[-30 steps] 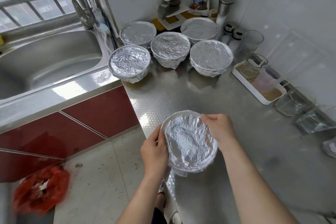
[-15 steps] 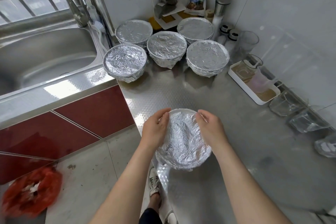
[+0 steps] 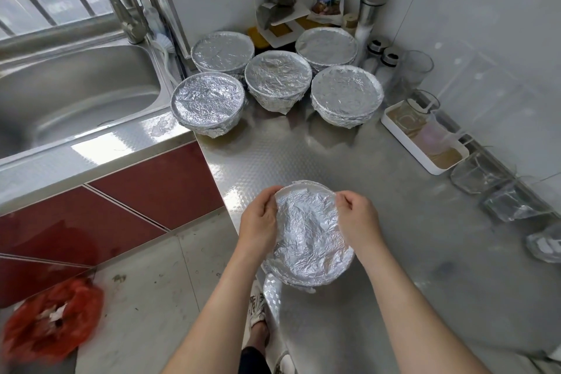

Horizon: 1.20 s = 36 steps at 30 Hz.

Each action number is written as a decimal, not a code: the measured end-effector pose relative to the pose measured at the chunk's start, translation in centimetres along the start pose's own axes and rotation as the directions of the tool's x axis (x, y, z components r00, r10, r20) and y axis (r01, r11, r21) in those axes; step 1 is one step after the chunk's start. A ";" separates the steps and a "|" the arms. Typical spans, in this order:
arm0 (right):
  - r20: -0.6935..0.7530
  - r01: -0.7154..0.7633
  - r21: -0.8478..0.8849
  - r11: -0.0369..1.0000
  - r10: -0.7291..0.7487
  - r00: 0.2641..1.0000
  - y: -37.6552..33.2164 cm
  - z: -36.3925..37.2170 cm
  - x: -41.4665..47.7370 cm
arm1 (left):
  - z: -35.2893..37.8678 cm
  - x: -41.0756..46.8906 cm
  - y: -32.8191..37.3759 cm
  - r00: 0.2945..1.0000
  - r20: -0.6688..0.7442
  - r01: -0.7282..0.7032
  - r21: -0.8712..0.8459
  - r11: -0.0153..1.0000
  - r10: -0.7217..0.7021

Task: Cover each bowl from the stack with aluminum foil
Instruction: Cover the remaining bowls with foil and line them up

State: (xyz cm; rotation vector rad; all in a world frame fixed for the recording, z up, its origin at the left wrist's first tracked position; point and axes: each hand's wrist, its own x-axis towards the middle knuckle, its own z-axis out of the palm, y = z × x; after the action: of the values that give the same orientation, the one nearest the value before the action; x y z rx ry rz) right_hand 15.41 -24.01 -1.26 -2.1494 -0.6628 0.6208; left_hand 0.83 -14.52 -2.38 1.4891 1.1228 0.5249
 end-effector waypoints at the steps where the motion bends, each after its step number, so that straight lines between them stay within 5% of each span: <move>1: 0.048 -0.001 -0.020 1.000 0.002 0.999 -0.2 -0.3 0.2 | -0.1 0.2 0.0 1.000 0.017 -0.006 0.007 1.000 0.006; 10: 0.308 0.110 -0.143 0.984 -0.061 0.950 -2.6 -0.1 3.1 | 0.0 0.4 0.3 0.997 0.073 -0.042 0.073 0.996 0.037; 18: 0.322 0.287 -0.299 0.910 -0.187 0.928 -4.0 0.3 3.8 | 0.9 -1.2 1.1 0.995 -0.101 0.007 0.075 0.997 0.001; 22: 0.152 0.238 -0.402 0.884 -0.192 0.970 -5.0 -1.8 3.9 | 0.0 -4.0 2.3 0.993 -0.102 -0.035 0.295 0.955 0.068; 27: -0.048 0.005 -0.136 0.991 -0.012 0.999 -1.7 -5.3 1.3 | -1.3 -7.3 3.7 0.995 0.101 -0.063 0.676 0.734 -0.008; 30: -0.143 -0.193 0.195 0.962 0.223 0.964 1.6 -5.7 -1.3 | -1.3 -6.8 4.5 0.999 -0.016 -0.019 0.798 0.603 0.052; 33: -0.084 -0.351 0.470 0.810 0.437 0.895 3.6 -4.2 -4.4 | -1.2 -4.2 3.9 0.984 -0.109 -0.019 0.724 0.689 0.142; 36: 0.096 -0.462 0.615 0.639 0.520 0.849 4.4 -1.1 -6.0 | 0.1 -1.1 2.5 0.998 -0.064 0.012 0.540 0.842 0.028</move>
State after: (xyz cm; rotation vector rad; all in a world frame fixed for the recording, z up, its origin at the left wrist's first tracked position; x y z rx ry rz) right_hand 12.73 -30.81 -2.85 -1.6832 0.2133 0.8784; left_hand 1.34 -15.25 0.16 1.9737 1.3951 0.2704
